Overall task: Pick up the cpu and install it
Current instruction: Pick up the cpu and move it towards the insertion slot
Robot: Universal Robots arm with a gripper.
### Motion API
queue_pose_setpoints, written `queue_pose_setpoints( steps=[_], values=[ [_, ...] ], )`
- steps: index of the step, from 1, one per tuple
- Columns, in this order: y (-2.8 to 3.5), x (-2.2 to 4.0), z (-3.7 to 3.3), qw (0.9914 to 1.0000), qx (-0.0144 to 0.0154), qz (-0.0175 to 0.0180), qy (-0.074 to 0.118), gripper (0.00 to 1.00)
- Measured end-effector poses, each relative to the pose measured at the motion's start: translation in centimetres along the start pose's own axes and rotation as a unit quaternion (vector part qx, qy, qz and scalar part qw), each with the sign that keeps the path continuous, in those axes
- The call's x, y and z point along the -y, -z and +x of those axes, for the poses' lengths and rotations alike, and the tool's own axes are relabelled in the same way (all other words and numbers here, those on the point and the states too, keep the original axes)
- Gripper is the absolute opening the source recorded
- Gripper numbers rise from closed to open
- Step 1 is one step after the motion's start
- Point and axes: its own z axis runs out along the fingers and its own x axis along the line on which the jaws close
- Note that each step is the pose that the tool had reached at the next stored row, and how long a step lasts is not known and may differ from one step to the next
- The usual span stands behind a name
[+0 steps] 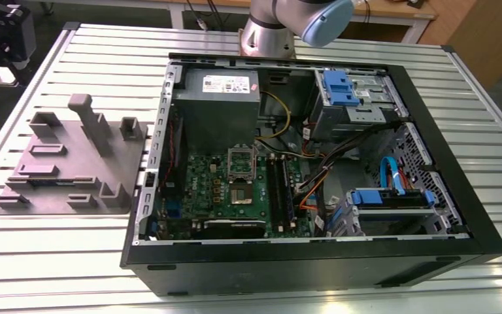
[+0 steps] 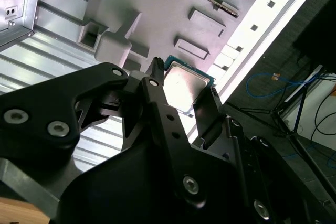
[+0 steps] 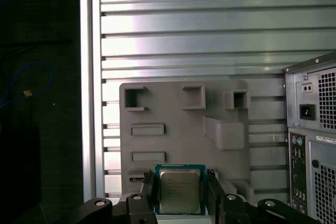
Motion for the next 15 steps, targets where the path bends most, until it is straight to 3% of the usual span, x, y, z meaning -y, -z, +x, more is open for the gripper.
queue_pose_setpoints(
  steps=[15],
  values=[
    [0.01, -0.02, -0.43, 1.0, 0.0, 0.0, 0.0, 0.47]
  ],
)
